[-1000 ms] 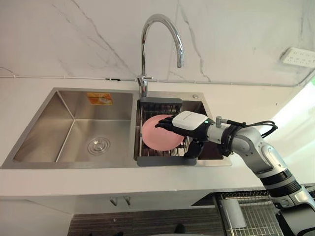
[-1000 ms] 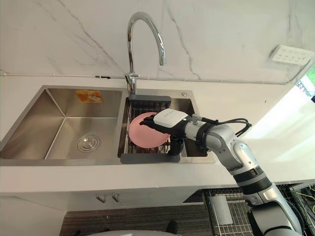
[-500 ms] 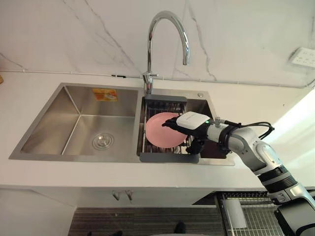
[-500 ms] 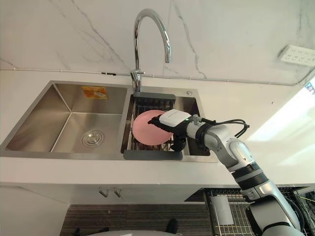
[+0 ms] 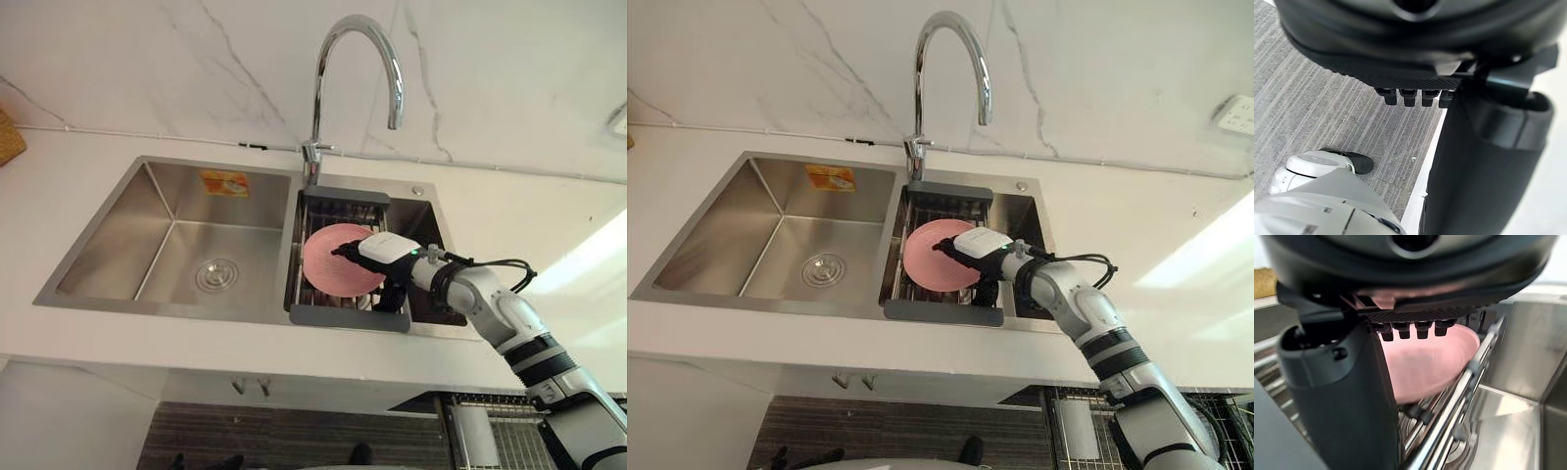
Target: Walk over to the sink, pick up the cup, carry it to the dishwasher, place the cup inside the dishwasher, then close the dishwasher door
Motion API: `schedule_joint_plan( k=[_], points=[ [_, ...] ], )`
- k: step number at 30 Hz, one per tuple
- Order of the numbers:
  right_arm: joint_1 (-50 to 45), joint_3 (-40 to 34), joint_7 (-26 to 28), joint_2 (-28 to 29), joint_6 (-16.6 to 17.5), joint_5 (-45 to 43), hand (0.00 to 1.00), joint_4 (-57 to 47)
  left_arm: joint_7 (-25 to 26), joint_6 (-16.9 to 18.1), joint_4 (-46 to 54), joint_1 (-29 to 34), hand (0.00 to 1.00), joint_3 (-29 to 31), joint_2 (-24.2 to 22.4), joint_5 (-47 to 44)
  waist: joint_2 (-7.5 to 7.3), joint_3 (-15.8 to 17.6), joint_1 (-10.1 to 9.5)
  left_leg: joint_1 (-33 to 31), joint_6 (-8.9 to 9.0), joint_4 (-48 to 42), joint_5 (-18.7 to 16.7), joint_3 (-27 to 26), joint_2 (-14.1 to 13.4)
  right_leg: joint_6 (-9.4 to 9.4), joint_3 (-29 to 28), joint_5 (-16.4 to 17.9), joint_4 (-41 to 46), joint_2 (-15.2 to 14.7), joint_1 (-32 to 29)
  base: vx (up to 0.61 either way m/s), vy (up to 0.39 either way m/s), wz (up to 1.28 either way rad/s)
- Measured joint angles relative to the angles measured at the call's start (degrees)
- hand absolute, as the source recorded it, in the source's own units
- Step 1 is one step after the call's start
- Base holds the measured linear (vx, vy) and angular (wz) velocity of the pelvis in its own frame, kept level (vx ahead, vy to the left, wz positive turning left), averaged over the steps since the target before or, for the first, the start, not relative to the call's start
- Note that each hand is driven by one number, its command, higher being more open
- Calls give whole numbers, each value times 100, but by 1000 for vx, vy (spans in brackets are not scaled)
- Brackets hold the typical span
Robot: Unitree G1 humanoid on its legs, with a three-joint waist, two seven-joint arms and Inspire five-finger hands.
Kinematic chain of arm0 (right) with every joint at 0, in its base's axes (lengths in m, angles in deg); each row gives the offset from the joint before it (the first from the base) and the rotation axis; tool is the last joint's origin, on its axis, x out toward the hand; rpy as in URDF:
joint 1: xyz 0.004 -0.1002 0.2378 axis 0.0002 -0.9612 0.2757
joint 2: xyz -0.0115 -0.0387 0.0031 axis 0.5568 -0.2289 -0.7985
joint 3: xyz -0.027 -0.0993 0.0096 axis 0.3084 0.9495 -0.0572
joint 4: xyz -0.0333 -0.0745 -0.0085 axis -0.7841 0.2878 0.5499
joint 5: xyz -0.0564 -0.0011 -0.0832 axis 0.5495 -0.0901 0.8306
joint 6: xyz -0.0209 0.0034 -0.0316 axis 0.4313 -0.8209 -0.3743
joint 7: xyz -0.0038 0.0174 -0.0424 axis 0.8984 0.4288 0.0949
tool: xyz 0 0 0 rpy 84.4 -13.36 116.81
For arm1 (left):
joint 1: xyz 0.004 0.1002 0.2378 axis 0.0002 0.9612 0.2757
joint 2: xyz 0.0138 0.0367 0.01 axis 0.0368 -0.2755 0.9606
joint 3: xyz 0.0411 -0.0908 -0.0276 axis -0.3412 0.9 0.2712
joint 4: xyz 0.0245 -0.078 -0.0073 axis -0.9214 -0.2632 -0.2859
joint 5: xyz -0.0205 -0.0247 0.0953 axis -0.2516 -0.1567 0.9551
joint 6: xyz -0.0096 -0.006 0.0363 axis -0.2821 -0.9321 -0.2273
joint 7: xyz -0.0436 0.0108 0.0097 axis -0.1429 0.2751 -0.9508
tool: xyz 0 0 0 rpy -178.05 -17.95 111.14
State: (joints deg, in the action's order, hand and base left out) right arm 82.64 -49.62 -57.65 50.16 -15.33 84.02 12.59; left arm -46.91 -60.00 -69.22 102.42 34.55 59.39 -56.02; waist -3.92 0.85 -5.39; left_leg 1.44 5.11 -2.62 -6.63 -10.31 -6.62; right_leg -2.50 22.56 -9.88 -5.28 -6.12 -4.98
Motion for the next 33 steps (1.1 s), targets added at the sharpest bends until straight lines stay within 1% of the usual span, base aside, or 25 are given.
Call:
schedule_joint_plan(
  k=[1, 2, 8, 10, 13, 14, 16, 18, 20, 22, 26, 33],
  points=[
    [-3, 2, -40, 0, 0, 28, 100, 12, 0, 0, 0, 0, 100, 0, 0, 0, -1, 2, -1, 6, 0, 4, 0, 1, 0, -2, 2, 2, 0, 0, 6, 0, 0, 0],
    [-4, 2, -125, 5, 1, 104, 0, 20, 0, 0, 14, -2, 100, -1, 0, -5, -2, 4, -1, 13, 0, 12, 0, 6, 2, -4, 8, 3, 0, -1, 13, 0, 0, 0],
    [-95, 32, -449, 76, 34, 400, 0, 42, 2, 2, 64, -6, 100, -3, 0, -21, -12, 17, 20, 43, -3, 14, 9, 6, 3, -4, 8, 8, -1, -2, 43, 0, 0, 0],
    [-241, 103, -1002, 158, 25, 919, 0, 59, 3, 18, 64, -10, 100, -3, 0, -21, -17, 22, 14, 47, 0, 28, 28, 18, 2, 3, 20, 25, -1, -3, 60, -45, -4, 3],
    [-325, 98, -1668, 316, -64, 1465, 0, 72, 23, 48, 64, -5, 100, -2, 0, -22, -8, 66, 13, 22, 11, 47, 64, 43, -3, 10, 48, 39, 0, -2, 32, -27, -11, 5],
    [-340, 84, -1782, 316, -90, 1516, 0, 50, 37, 48, 64, 5, 100, -1, -1, -22, -7, 66, 15, 12, 12, 47, 68, 46, -6, 12, 51, 37, 0, 1, 23, 0, 0, 0],
    [-377, 2, -2207, 323, -162, 1607, 0, 16, 101, 51, 60, 22, 100, -1, -6, -22, -2, 69, 20, 12, 17, 50, 71, 45, -17, 17, 51, 35, 0, 11, 21, 0, 0, 0],
    [-403, 8, -2385, 351, -148, 1754, 0, -15, 104, 89, 65, -11, 100, -1, -6, -22, -3, 69, 0, 12, 17, 58, 71, 48, -16, 17, 57, 34, 0, 11, 21, 9, 2, 2],
    [-496, 8, -2419, 441, -168, 1865, 0, 5, 115, 189, 73, -17, 100, 0, -7, -23, -5, 70, -22, 5, 16, 70, 72, 76, -10, 16, 81, 34, 0, 4, 22, 30, 7, 6],
    [-600, 8, -2603, 477, -172, 1892, 0, -3, 220, 231, 74, -8, 100, 7, -5, -25, 4, 77, -8, 5, 15, 83, 72, 85, -2, 13, 91, 34, 0, -2, 19, 43, 9, 2],
    [-653, -21, -2664, 477, -260, 1862, 0, -65, 316, 315, 87, -10, 100, 13, -9, -28, 22, 89, 7, 12, 13, 83, 71, 84, 0, 10, 93, 32, 0, -2, 23, 9, 1, 0],
    [-715, -76, -2705, 472, -264, 1433, 0, -355, 335, 423, 85, -2, 100, 23, -28, -30, 98, 139, 56, 21, 13, 80, 71, 85, -1, 9, 89, 32, 0, -1, 32, 0, 0, 0]
  ],
)
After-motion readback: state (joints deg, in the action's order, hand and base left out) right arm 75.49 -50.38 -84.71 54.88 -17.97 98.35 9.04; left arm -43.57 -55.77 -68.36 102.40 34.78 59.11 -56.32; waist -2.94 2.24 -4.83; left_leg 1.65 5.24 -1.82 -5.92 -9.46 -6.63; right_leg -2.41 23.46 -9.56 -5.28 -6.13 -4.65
